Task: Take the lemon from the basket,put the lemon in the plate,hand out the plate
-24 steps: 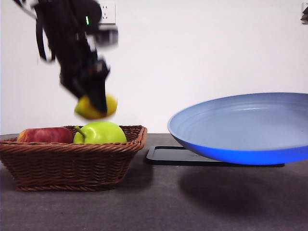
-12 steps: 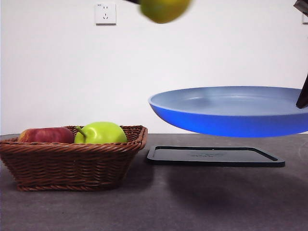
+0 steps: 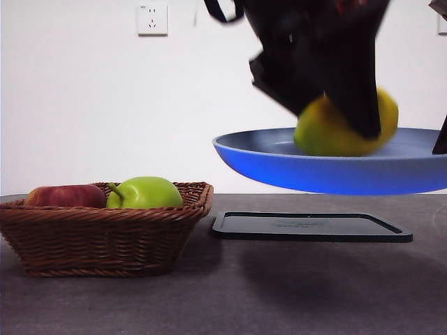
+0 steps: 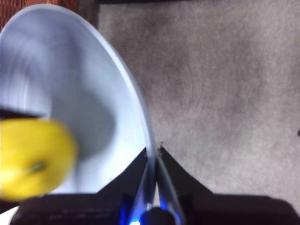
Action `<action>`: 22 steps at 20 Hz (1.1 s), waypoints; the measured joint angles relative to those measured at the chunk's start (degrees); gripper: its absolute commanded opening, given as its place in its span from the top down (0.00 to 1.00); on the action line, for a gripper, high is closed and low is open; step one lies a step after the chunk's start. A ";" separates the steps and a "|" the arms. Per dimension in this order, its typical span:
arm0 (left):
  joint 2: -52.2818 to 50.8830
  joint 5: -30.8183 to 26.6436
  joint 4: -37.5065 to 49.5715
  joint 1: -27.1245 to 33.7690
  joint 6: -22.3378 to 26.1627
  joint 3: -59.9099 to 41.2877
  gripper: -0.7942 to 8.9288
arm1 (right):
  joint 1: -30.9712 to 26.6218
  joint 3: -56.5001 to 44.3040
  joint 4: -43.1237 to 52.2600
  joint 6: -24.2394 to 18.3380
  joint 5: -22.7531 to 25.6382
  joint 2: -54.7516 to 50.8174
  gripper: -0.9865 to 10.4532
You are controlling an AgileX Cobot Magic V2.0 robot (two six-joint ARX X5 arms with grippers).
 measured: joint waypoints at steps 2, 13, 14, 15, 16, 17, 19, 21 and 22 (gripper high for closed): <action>0.74 -0.04 0.37 -0.07 -0.31 0.00 0.68 | 0.00 0.00 -0.20 -0.02 0.44 0.02 0.91; 0.52 -1.09 0.90 -0.22 -4.68 0.00 0.50 | 0.00 0.00 -0.15 0.09 0.13 0.04 0.91; 0.50 -1.09 0.87 -0.22 -5.03 0.00 0.50 | 0.00 0.00 -0.15 0.24 0.13 0.04 0.91; 0.46 -1.09 0.79 -0.22 -5.33 0.00 0.50 | 0.00 0.00 -0.15 0.48 0.13 0.13 0.91; 0.24 -1.09 0.50 -0.20 -5.46 0.00 0.50 | 0.00 0.00 -0.15 0.68 0.13 0.48 0.91; -0.35 -1.09 -0.22 -0.17 -5.49 0.00 0.50 | 0.00 0.00 -0.15 0.98 0.13 1.20 0.91; -2.69 -1.09 -2.10 0.22 -5.49 0.00 0.50 | 0.00 0.00 -0.15 1.55 0.13 3.30 0.91; -5.90 -1.07 -4.33 1.14 -5.49 0.00 0.50 | 0.00 0.00 0.20 1.77 0.13 5.55 0.91; -7.39 -1.07 -5.55 1.84 -5.49 0.00 0.50 | 0.00 0.00 0.83 1.81 0.15 6.73 0.91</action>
